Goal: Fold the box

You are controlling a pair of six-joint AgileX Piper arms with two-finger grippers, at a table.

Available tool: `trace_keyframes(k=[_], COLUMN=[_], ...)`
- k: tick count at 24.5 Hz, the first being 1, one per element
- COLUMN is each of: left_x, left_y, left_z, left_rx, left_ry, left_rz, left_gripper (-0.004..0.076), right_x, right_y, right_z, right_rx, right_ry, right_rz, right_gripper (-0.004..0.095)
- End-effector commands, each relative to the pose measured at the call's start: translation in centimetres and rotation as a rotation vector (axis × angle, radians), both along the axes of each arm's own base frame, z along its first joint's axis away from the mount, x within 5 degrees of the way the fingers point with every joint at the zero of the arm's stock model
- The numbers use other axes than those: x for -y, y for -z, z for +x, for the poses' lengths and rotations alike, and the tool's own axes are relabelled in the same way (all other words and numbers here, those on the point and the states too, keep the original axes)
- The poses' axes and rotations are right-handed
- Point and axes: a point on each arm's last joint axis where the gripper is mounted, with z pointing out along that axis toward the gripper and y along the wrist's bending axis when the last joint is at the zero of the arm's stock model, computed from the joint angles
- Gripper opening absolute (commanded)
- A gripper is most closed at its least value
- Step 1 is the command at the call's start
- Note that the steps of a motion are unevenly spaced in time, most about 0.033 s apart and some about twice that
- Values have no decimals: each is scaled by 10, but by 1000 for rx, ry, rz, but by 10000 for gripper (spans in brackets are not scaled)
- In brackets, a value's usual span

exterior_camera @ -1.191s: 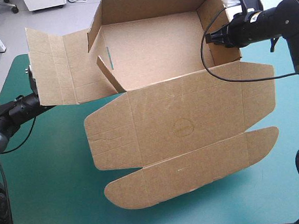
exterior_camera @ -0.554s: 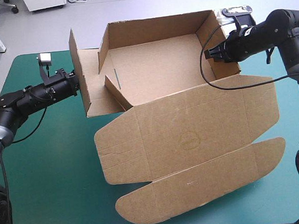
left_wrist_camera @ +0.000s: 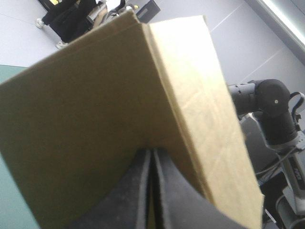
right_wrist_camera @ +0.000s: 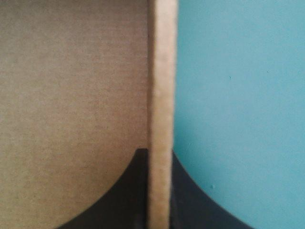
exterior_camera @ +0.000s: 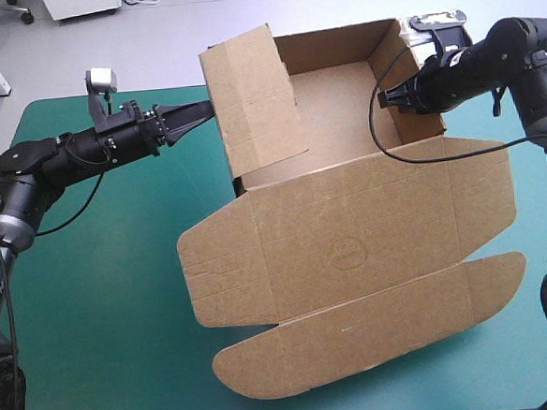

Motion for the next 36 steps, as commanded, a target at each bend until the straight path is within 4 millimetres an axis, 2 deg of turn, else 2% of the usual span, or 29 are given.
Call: trace_keyframes(k=[1,4,6,9,12,14,19,23,27,32,36], left_x=[8,12,16,20,22,21,18,15,17,20,23], left_y=[-38,-41,-42,-44,-42,-39,-31,-26,-33,-45,-44], left_z=[-17,-15,-15,-17,-15,-13,-7,-2,0,-2,-3], left_rx=[70,43,54,75,54,36,-11,-61,-65,-62,-79], left_ry=[48,19,18,26,10,-15,-82,-156,-273,-388,-477], left_rz=[-115,-119,-95,-43,-17,15,80,147,389,581,729], left_gripper=[8,15,50,191,410,503,496,471,461,461,461], right_x=[1,1,2,2,2,2,-1,-23,-45,-65,-74], right_y=[-29,-29,-29,-28,-25,-23,-16,-9,1,6,6], right_z=[-18,-17,-17,-15,-13,-11,-4,1,6,8,7], right_rx=[99,103,103,104,99,92,82,85,65,65,50], right_ry=[3,4,6,10,13,14,26,19,23,57,86], right_rz=[49,50,46,40,32,29,-1,-25,-9,-5,49], right_gripper=[-14,-14,-14,-14,-14,-14,-14,-14,-14,-12,-12])
